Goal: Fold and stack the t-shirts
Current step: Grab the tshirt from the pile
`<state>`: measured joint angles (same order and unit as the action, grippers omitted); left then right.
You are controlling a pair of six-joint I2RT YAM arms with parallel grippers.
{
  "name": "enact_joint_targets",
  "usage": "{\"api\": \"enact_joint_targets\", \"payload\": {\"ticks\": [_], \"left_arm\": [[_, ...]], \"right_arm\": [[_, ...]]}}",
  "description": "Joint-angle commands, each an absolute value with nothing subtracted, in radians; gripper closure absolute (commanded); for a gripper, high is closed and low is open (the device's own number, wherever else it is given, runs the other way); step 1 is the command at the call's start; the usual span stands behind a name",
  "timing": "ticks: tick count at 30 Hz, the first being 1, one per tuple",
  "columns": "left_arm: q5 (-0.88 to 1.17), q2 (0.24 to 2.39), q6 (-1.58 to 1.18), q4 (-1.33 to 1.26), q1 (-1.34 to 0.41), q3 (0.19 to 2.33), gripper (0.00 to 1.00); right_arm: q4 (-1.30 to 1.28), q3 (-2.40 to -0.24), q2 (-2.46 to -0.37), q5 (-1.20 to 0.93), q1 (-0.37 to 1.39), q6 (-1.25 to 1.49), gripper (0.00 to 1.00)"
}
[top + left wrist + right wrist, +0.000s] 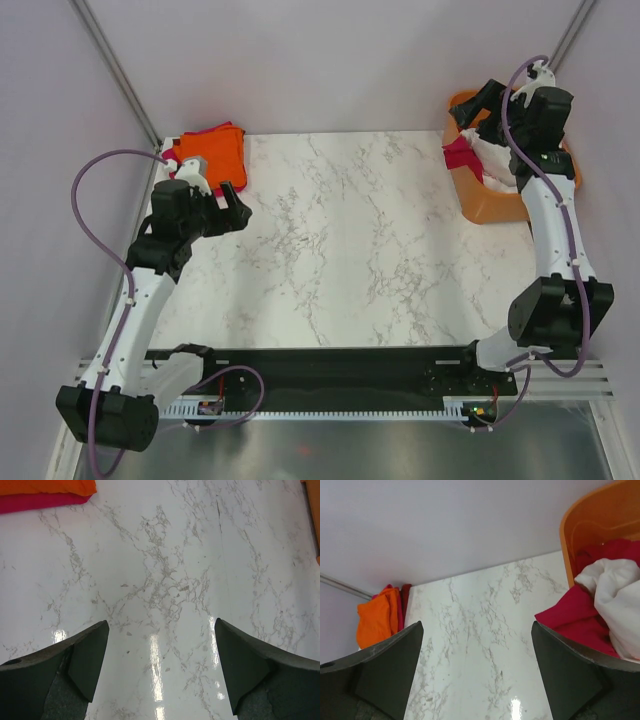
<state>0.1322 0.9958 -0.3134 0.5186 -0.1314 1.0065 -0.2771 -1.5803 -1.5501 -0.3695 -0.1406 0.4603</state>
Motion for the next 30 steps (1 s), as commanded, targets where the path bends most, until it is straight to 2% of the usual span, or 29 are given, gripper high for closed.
{"api": "enact_joint_targets", "payload": {"ticks": [1,6,10,16,22,26,27,28,29,30], "left_arm": [[0.121,0.974,-0.278,0.492,-0.133,1.002,0.06],[0.126,0.977,-0.279,0.492,-0.135,1.002,0.06],[0.132,0.973,-0.276,0.492,-0.135,1.002,0.06],[0.127,0.965,-0.278,0.492,-0.137,1.000,0.06],[0.132,0.963,-0.278,0.492,-0.138,1.005,0.06],[0.137,0.963,-0.278,0.492,-0.140,1.000,0.06],[0.138,0.963,-0.278,0.492,-0.141,1.002,0.06],[0.137,0.963,-0.276,0.492,-0.144,1.000,0.06],[0.133,0.962,-0.276,0.492,-0.144,1.000,0.06],[0.126,0.960,-0.273,0.492,-0.146,1.000,0.06]], "right_arm": [[-0.156,-1.540,-1.470,-0.352,-0.144,0.486,0.02],[-0.121,-1.459,-1.395,-0.282,-0.144,0.433,0.02],[-0.222,-1.489,-1.426,-0.157,-0.146,0.387,0.02],[-0.425,-1.635,-1.632,0.024,-0.238,0.359,0.02],[-0.463,-1.704,-1.775,0.041,-0.253,0.319,0.03],[-0.468,-1.837,-1.922,0.058,-0.255,0.324,0.03],[-0.477,-1.876,-1.948,0.060,-0.255,0.327,0.04],[-0.500,-1.914,-1.971,0.057,-0.255,0.327,0.11],[-0.512,-1.980,-2.014,0.046,-0.255,0.327,0.21],[-0.546,-2.015,-2.032,0.034,-0.255,0.322,0.43]]}}
